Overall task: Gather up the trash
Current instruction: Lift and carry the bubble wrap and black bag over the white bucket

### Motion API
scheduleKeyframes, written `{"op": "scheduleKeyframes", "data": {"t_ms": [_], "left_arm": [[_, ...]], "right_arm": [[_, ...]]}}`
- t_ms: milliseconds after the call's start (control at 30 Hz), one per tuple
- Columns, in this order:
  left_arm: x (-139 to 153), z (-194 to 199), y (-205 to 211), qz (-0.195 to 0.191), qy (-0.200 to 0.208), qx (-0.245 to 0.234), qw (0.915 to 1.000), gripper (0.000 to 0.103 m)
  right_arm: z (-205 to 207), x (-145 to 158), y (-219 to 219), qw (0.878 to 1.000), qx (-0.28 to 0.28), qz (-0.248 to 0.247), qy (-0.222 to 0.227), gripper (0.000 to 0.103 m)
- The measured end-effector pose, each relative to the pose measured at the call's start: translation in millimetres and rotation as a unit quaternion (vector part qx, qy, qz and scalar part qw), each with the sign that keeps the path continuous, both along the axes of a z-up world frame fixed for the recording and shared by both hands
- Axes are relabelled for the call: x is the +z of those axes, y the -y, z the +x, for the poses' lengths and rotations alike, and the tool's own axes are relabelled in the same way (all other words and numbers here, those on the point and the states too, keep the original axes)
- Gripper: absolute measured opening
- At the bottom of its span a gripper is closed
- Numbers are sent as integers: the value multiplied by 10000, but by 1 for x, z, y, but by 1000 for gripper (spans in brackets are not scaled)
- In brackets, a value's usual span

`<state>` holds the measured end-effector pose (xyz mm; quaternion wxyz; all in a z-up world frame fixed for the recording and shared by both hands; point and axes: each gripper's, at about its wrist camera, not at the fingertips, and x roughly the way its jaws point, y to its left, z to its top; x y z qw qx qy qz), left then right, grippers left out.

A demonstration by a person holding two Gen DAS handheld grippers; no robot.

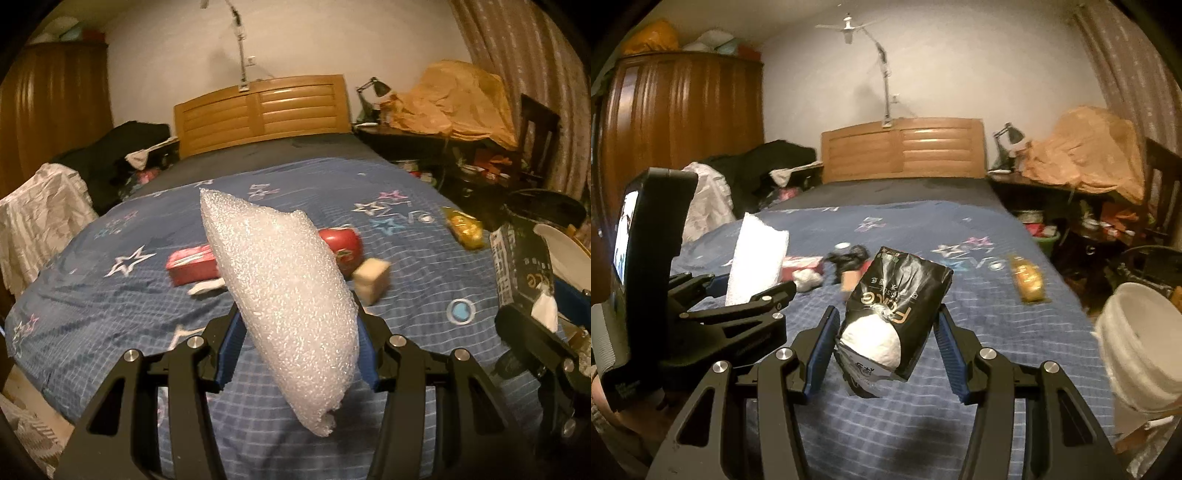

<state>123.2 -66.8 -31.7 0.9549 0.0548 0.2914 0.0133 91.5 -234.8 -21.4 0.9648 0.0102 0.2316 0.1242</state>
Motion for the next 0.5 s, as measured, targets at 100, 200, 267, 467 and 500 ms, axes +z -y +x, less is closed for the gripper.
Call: {"op": "scheduleKeyframes", "data": {"t_ms": [100, 200, 267, 467, 500], "left_arm": [[2, 6, 23, 9, -1, -233, 9997, 50], [4, 14, 54, -4, -27, -536, 9986, 50], [4, 19, 74, 14, -48, -723, 9974, 50], [0, 33, 147, 55, -117, -1462, 9892, 50], [-1, 36, 157, 51, -123, -1574, 9874, 50]], "right_arm": [[-2, 4, 25, 9996, -282, 1, 85, 54], [-4, 8, 55, 9983, -576, 20, 120, 54], [-5, 10, 80, 9967, -802, 57, 136, 54], [-10, 11, 164, 9878, -1548, 70, 132, 54], [-11, 11, 180, 9857, -1680, 64, 120, 54]]}}
